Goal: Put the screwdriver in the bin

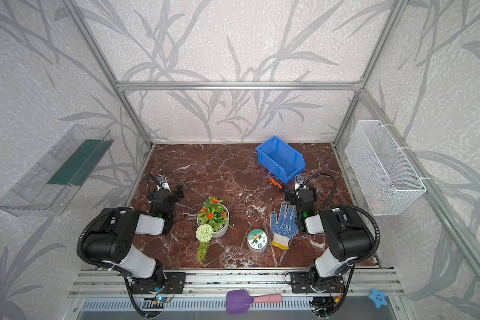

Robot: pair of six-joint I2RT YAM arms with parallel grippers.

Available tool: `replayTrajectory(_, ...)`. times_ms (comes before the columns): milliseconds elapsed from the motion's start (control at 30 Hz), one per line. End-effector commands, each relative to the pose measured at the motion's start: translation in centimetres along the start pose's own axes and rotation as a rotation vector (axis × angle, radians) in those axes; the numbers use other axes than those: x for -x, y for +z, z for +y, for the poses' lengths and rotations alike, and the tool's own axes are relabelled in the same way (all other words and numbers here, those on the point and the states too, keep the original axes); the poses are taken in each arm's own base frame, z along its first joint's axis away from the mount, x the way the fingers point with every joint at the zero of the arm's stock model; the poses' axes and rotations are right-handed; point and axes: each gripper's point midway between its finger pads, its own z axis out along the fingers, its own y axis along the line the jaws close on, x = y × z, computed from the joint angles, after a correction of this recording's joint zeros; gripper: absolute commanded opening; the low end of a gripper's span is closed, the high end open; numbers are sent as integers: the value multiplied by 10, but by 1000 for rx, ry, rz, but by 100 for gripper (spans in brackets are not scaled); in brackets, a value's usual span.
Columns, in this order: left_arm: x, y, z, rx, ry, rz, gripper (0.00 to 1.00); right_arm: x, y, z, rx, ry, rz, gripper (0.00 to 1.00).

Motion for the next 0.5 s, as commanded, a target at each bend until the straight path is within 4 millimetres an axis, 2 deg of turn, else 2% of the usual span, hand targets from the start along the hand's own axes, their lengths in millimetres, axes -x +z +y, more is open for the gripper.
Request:
replayTrajectory(0,14,-7,-3,-29,4,-38,99,17,-5,-12,-67,21,-55,99)
replayTrajectory(100,36,-18,-5,-42,42,-27,99,21,-11,-9,-36,24,-57,99)
replayTrajectory(267,67,-49,-15,-51,81,-86,99,54,-31,-12,-55,-10,-78,99)
replayTrajectory(367,85,-66,-28,-89,71,-149,99,70,-46,-21,-66,109,-48,99)
replayTrajectory(467,106,-79,-45,-165,-41,-174,99,80,-62,-30,-81,305,-21,99)
